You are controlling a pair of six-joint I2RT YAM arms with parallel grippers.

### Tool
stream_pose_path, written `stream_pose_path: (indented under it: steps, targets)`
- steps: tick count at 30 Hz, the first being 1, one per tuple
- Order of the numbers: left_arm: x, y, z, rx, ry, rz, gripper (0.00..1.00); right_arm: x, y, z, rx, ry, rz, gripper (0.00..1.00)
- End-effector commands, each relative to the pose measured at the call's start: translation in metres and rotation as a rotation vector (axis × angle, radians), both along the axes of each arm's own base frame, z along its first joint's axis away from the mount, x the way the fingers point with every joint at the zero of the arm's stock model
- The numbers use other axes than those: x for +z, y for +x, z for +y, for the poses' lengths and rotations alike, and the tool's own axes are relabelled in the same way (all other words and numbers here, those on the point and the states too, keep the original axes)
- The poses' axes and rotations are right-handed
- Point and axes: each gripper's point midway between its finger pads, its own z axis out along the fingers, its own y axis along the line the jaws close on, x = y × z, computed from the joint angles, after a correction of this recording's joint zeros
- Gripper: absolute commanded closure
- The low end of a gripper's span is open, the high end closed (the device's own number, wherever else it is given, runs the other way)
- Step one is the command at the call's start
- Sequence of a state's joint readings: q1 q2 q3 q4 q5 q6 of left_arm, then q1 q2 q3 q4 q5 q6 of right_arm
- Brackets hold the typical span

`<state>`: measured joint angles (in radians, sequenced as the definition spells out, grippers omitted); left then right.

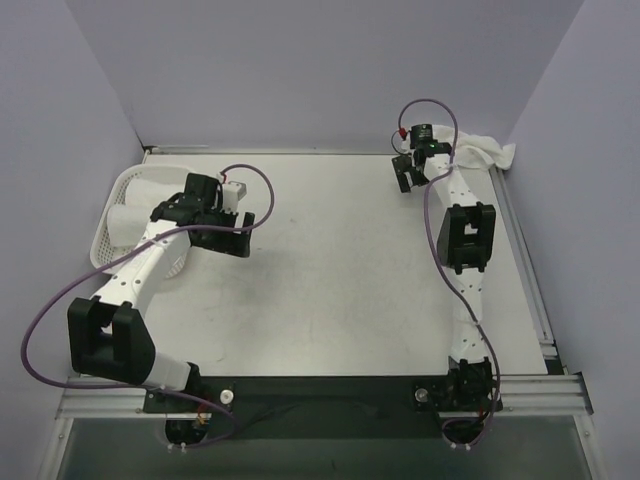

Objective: Roll the towels
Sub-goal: Move the towel to the center of the board

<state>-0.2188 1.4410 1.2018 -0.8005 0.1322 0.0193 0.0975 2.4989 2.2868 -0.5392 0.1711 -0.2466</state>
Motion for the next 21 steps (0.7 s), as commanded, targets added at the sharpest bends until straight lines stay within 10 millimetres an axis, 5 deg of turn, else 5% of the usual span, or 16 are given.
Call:
stream_pose_path:
  steps: [1,16,21]
  targets:
    - [0.013,0.011,0.005,0.035,0.01,-0.062,0.03,0.017,0.025,0.007,0.002,-0.035,-0.109,0.0]
    - [0.007,0.014,0.009,0.048,0.033,-0.043,0.03,-0.021,0.068,0.014,0.189,-0.195,-0.158,0.26]
    - [0.01,0.021,0.012,0.061,0.048,-0.05,0.03,-0.04,0.072,0.004,0.266,-0.31,-0.114,0.51]
